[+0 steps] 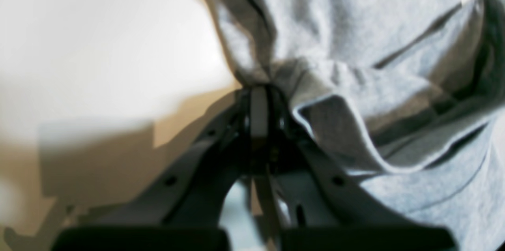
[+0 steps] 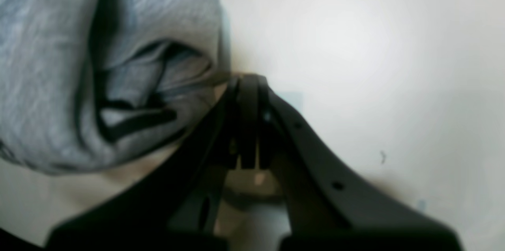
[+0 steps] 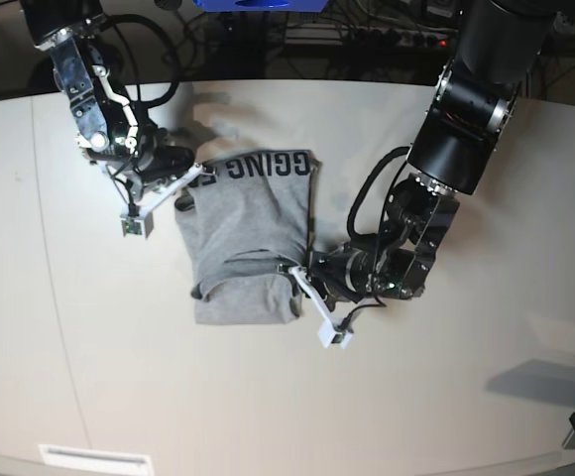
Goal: Fold the T-shirt properly
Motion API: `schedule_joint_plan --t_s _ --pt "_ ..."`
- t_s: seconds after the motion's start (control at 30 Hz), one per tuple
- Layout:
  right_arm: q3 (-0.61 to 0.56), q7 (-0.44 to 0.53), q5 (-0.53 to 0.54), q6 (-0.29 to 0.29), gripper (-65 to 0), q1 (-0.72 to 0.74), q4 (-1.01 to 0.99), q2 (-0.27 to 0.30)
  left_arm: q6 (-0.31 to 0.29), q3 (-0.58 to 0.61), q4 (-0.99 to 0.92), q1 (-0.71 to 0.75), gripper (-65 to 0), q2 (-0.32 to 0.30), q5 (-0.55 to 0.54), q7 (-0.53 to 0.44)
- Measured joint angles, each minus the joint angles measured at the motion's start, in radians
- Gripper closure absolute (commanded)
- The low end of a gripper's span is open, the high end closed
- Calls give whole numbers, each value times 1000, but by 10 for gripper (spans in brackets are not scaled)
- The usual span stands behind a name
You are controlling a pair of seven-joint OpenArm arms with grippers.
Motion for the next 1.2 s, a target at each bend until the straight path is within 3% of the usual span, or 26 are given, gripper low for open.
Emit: schedule_joint_plan --t_s 0.17,0.33,0.47,0.6,0.7,0.8,1.07,1.2 --pt "0 -7 0 0 -3 -47 42 -3 -2 28 -64 -42 0 30 2 -27" --pt "0 -10 0 -6 -3 -69 49 -45 0 28 -82 -63 0 47 10 -18" --pt "0 -14 11 -3 -3 -64 50 -31 3 24 -69 -62 0 46 19 -8" --pt "3 -20 14 -21 -3 -54 50 12 7 25 19 -26 0 -36 24 7" --pt "5 -23 5 -119 -3 -37 48 16 43 -44 135 35 0 -114 28 12" --pt "5 -31 5 -174 -3 -23 50 16 83 -137 261 84 0 -158 27 10" --pt "4 -19 7 -177 -3 7 154 8 80 -238 460 223 0 -181 24 15" --pt "4 76 7 -180 -3 -13 156 8 77 -236 460 254 0 -178 23 11"
